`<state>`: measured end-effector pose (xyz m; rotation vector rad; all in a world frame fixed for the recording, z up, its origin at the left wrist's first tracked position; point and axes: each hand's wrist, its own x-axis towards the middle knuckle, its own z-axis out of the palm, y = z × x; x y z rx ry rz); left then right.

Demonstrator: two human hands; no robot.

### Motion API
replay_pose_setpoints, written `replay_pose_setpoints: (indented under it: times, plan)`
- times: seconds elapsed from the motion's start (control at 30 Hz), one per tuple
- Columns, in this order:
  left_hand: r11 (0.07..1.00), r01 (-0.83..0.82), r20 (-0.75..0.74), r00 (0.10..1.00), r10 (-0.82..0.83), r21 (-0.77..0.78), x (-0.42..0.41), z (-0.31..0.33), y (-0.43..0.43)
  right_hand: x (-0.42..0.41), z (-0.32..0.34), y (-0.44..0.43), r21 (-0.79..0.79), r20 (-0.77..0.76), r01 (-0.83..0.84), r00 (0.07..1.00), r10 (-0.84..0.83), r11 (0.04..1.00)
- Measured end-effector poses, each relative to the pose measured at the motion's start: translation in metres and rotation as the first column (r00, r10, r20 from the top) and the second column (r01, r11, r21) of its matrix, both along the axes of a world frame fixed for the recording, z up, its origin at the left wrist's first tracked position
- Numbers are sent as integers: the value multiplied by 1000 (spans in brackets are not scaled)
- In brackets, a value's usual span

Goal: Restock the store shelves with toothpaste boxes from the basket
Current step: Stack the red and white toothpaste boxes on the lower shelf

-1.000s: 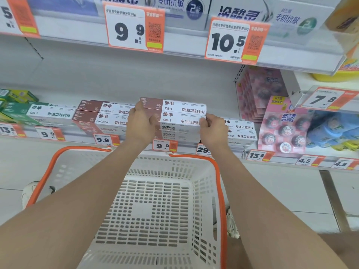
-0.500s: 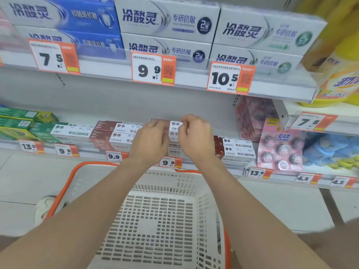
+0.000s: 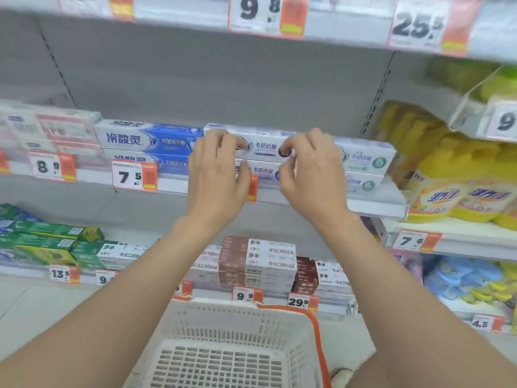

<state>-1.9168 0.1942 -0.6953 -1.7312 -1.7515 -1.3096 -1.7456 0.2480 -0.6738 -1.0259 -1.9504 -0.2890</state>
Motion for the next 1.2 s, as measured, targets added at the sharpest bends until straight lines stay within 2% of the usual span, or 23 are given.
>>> replay_pose_setpoints:
  times: [0.07,0.1,0.2,0.33,0.43,0.73,0.93,1.03,1.07,1.13,1.2]
  plan:
    - [1000,5,-79,997,-7,-26,5,11,12,11,8,7,-23,-102,95,990,-97,995]
    - [999,14,-122,992,-19,-45,7,15,19,14,11,10,-46,-93,132,986,-136,990]
    - [990,40,-248,966,-72,-132,20,25,38,19,18,19,-103,78,211,976,-204,972]
    - [958,12,-322,941,-108,-288,35,37,61,24,14,32,-175,314,304,919,-240,936]
    - [938,-4,-328,937,-117,-345,44,40,72,24,12,40,-215,375,333,896,-237,918]
    - [938,-3,-287,952,-103,-347,59,39,80,33,7,56,-199,370,299,905,-211,933]
    - [933,-3,-251,964,-93,-359,57,33,82,46,11,52,-280,273,193,955,-115,940]
    - [936,4,-255,962,-99,-351,59,31,81,61,15,45,-295,96,212,977,-192,932]
    - [938,2,-265,959,-100,-348,61,30,80,69,18,43,-322,-12,250,963,-268,913]
    - [947,-8,-287,954,-90,-322,65,27,79,89,22,42,-438,-213,325,868,-448,838]
    - [961,-12,-291,954,-72,-278,69,24,79,109,21,45,-597,-375,262,745,-553,758]
